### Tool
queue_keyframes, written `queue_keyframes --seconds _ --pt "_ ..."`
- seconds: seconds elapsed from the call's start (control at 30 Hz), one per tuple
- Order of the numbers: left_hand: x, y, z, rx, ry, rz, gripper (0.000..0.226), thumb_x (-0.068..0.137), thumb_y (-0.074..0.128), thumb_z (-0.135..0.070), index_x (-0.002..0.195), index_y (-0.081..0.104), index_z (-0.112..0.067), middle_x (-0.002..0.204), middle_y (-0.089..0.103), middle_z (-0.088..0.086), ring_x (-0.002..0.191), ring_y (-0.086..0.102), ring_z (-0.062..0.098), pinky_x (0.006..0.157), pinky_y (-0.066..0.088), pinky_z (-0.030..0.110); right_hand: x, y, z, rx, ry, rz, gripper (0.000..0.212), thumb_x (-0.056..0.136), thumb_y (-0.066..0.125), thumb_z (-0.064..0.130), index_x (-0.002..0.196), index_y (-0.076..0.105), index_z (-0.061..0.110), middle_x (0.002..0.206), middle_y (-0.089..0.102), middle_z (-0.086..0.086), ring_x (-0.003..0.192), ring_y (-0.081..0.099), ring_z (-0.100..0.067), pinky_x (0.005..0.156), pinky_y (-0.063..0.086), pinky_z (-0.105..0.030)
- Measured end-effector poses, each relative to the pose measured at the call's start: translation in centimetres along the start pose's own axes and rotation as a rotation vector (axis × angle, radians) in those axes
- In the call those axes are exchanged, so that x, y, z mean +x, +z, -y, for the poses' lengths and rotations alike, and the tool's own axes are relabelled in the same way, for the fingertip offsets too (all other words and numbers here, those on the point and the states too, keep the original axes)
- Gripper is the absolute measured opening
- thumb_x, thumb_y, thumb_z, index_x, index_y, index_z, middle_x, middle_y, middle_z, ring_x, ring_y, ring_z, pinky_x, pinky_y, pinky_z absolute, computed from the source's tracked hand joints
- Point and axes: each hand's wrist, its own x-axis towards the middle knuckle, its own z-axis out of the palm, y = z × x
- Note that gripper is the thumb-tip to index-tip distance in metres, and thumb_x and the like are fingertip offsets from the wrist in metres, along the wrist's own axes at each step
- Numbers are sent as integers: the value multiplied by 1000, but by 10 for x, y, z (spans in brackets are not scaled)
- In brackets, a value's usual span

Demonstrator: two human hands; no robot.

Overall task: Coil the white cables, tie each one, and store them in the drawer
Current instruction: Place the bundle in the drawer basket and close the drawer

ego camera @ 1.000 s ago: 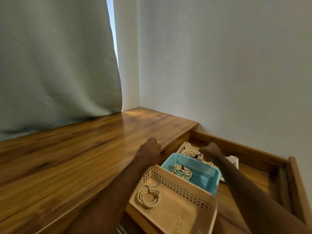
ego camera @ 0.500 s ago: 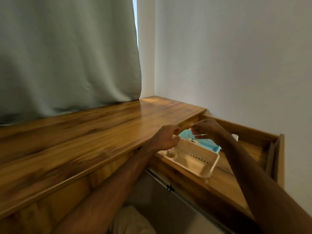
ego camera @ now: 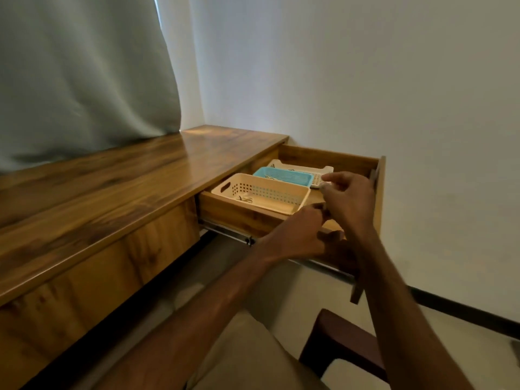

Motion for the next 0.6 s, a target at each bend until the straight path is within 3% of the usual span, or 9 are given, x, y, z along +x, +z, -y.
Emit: queue_keyframes --seconds 0.07,0.13,0.17,0.23,0.3,0.37,0.5,0.6 --pt "8 13 -8 38 37 50 45 89 73 -7 133 59 -4 130 64 13 116 63 23 95 51 26 -6 -14 -19 -168 4 -216 38 88 71 19 126 66 15 132 63 -8 122 60 -30 89 59 -34" --pt "14 25 -10 106 74 74 41 87 72 -6 126 62 -5 124 64 11 110 65 21 93 57 33 -5 -25 -45 -330 150 -251 61 84 73 30 138 52 12 146 48 -15 137 43 -35 107 44 -49" --pt "17 30 -9 130 87 85 40 86 72 -7 125 63 -6 122 64 10 108 65 19 92 58 34 -4 -29 -58 -347 264 -200 70 83 73 37 141 46 9 149 43 -18 138 40 -37 108 43 -51" --pt "21 36 -5 175 91 88 37 88 69 -8 124 63 -7 117 66 8 104 65 16 90 58 31 0 -28 -79 -257 449 -82 80 77 70 55 137 46 7 139 51 -19 124 53 -37 97 52 -49" --pt "22 36 -1 178 83 76 34 88 68 -7 122 64 -8 112 67 7 99 64 13 85 55 22 2 -23 -90 -180 497 -29 77 72 62 64 124 54 8 118 65 -15 100 66 -31 75 57 -40" --pt "23 33 3 170 72 73 32 88 67 -6 120 64 -8 110 68 5 95 62 9 81 49 14 6 -16 -94 -166 472 -31 69 76 57 61 119 57 8 110 68 -13 93 67 -30 68 50 -32" --pt "22 24 11 170 64 75 28 88 68 -6 115 65 -7 98 60 -4 81 55 3 68 42 9 6 0 -88 -153 469 -32 67 83 54 60 126 54 8 118 66 -14 102 66 -33 77 53 -38" --pt "22 15 23 143 40 51 29 85 71 -7 114 66 -7 97 59 -7 79 57 3 67 46 12 4 18 -81 -98 488 3 69 89 54 57 138 44 10 129 60 -14 111 63 -33 91 56 -47"
